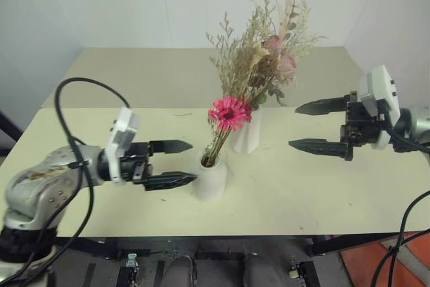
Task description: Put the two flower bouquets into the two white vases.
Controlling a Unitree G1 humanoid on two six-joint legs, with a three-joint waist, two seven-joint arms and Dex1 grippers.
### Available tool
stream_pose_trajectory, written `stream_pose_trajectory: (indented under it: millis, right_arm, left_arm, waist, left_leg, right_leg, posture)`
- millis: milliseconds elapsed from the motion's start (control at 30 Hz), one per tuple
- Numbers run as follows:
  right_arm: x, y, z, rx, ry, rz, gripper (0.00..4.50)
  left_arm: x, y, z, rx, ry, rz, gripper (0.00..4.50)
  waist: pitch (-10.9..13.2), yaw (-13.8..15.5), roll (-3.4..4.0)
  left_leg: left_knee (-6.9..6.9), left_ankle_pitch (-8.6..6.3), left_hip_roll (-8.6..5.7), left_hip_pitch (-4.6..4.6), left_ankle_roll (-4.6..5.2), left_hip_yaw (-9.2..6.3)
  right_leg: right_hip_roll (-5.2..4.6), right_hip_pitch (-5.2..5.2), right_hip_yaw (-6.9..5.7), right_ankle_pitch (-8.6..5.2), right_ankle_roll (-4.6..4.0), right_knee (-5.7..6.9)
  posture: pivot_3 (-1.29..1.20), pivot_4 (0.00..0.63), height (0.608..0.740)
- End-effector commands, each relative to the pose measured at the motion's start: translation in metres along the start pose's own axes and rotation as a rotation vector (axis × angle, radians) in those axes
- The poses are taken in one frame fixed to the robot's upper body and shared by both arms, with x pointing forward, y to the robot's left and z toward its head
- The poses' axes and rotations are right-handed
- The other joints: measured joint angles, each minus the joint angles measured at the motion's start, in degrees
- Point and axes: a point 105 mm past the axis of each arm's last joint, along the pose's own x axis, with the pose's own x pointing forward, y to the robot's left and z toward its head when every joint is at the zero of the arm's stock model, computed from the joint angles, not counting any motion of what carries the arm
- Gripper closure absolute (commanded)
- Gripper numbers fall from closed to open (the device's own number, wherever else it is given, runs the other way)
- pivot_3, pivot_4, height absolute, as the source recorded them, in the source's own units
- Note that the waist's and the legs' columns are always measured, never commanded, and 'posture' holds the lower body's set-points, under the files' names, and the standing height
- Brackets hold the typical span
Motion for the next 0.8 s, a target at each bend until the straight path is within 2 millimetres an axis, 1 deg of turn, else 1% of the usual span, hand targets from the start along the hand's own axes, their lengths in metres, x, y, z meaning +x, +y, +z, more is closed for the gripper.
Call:
stream_pose_trajectory:
  millis: [33,200,400,500,800]
  right_arm:
    - [0.000,-0.002,0.008,-0.054,-0.014,-0.003,0.00]
    - [0.001,-0.002,0.006,-0.055,-0.010,0.004,0.00]
    - [0.000,-0.002,0.003,-0.041,-0.007,-0.004,0.00]
    - [-0.004,-0.002,0.001,-0.030,-0.001,-0.017,0.00]
    - [-0.011,-0.002,-0.004,-0.013,0.015,-0.045,0.00]
  left_arm:
    - [-0.013,-0.004,0.003,0.048,0.028,0.026,0.03]
    - [-0.026,0.007,0.003,0.076,0.031,0.116,0.03]
    - [-0.040,0.014,0.008,0.120,0.035,0.167,0.03]
    - [-0.045,0.013,0.014,0.134,0.018,0.170,0.03]
    - [-0.057,0.010,0.024,0.154,-0.004,0.168,0.03]
  waist:
    - [0.0,0.1,0.00]
    - [0.0,0.1,0.00]
    - [0.0,0.1,0.00]
    - [0.0,0.1,0.00]
    - [0.0,0.0,0.01]
  left_leg:
    - [0.00,0.00,0.00,0.00,0.00,0.00]
    - [0.00,0.00,0.01,-0.01,0.00,0.01]
    - [-0.02,0.00,0.02,-0.03,0.00,0.02]
    - [-0.02,0.00,0.04,-0.02,0.00,0.03]
    - [-0.03,0.00,0.04,-0.01,0.00,0.04]
  right_leg:
    - [0.00,0.00,-0.01,0.00,0.00,0.00]
    - [0.00,0.00,-0.02,0.00,-0.01,-0.04]
    - [0.00,-0.02,-0.02,0.00,-0.02,-0.04]
    - [0.01,-0.03,-0.02,0.00,-0.02,-0.04]
    - [0.01,-0.03,-0.02,0.00,-0.02,-0.03]
  posture:
    - [0.00,0.150,0.740]
    - [0.00,0.150,0.740]
    - [0.00,0.150,0.740]
    - [0.00,0.150,0.740]
    - [0.00,0.150,0.740]
